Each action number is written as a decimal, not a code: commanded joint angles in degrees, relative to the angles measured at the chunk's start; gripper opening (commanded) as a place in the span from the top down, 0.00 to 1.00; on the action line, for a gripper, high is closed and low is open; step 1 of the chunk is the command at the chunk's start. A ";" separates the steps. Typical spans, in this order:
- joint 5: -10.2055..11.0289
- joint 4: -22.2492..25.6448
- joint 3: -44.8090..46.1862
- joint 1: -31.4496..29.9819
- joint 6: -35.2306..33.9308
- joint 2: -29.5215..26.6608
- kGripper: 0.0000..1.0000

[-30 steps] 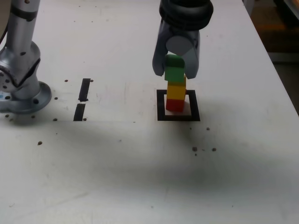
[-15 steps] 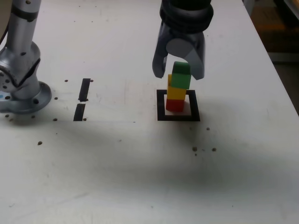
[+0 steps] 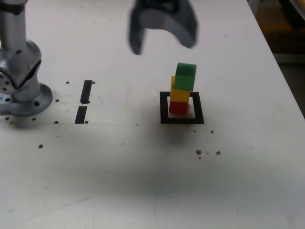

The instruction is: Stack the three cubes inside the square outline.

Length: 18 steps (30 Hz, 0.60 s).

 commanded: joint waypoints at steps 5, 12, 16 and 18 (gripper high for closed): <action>-0.31 -1.20 14.78 3.22 0.03 -13.51 0.00; -1.70 -4.85 25.06 3.77 -0.50 -15.79 0.00; -2.95 -9.14 31.04 4.35 -0.80 -16.29 0.00; -3.65 -11.92 34.65 5.09 -0.82 -16.71 0.00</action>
